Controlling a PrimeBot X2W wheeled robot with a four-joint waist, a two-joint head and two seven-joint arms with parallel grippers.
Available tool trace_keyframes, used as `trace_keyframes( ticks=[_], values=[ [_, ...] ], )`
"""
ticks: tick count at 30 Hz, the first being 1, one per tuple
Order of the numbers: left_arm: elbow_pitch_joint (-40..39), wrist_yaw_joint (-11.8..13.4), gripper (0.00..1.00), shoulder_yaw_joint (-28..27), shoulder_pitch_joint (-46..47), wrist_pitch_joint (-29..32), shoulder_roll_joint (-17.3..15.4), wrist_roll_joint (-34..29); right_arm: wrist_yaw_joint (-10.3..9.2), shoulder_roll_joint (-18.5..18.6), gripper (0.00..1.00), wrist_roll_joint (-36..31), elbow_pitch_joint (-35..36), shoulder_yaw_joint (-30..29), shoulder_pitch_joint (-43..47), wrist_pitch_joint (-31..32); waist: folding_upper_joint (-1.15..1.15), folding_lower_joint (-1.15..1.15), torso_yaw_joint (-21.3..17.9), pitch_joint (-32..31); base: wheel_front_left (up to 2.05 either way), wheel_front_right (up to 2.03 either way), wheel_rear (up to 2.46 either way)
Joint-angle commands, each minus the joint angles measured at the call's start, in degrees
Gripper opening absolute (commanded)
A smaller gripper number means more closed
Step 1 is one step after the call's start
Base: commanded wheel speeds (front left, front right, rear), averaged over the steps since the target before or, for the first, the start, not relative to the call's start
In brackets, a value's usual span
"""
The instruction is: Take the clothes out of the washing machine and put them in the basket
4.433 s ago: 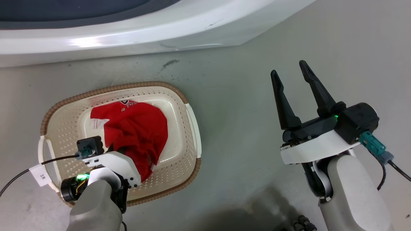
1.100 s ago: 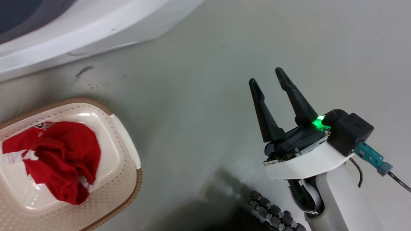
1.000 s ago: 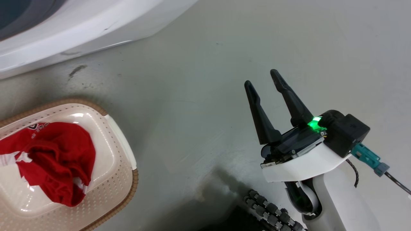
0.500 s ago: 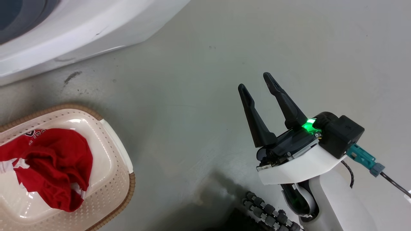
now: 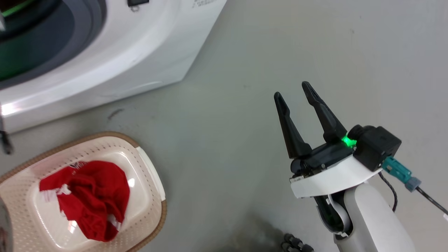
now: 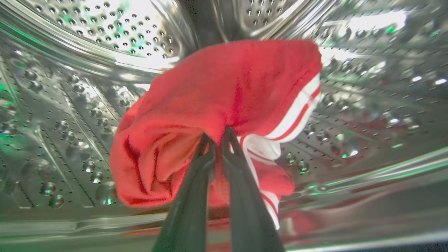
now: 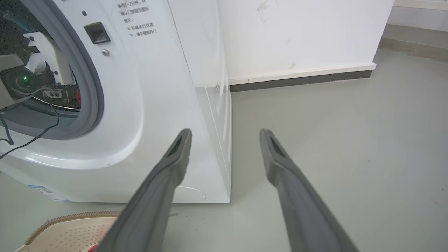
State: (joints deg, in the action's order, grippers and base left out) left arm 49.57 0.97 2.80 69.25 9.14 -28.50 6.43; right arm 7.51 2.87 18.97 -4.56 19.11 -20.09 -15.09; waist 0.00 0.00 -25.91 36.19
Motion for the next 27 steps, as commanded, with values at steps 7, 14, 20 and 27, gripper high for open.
trace_keyframes(
  ticks=[7,14,20,27],
  values=[
    [4.6,-1.5,0.00,-1.2,-8.7,-14.2,4.2,3.4,-0.03,0.0,1.00,-2.9,-2.5,-2.7,3.8,-0.1,0.00,0.00,4.7,-11.3,0.00,0.00,0.00],
    [8.0,-3.1,0.00,-1.9,-15.9,-23.1,7.7,5.8,-0.03,0.0,1.00,-5.2,-4.3,-5.1,7.2,0.0,0.00,0.00,8.0,-18.7,0.00,0.00,0.00],
    [1.2,-4.2,0.00,-3.0,-23.2,-24.4,10.4,6.9,-0.03,0.0,1.00,-6.5,-4.0,-7.4,10.5,1.4,0.00,0.00,11.3,-24.3,0.00,0.00,0.00],
    [-9.1,-5.2,0.00,-4.5,-30.0,-24.4,12.5,6.9,-0.03,0.0,1.00,-7.5,-2.8,-8.6,13.0,3.1,0.00,0.00,14.3,-28.0,0.00,0.00,0.00]
  ],
)
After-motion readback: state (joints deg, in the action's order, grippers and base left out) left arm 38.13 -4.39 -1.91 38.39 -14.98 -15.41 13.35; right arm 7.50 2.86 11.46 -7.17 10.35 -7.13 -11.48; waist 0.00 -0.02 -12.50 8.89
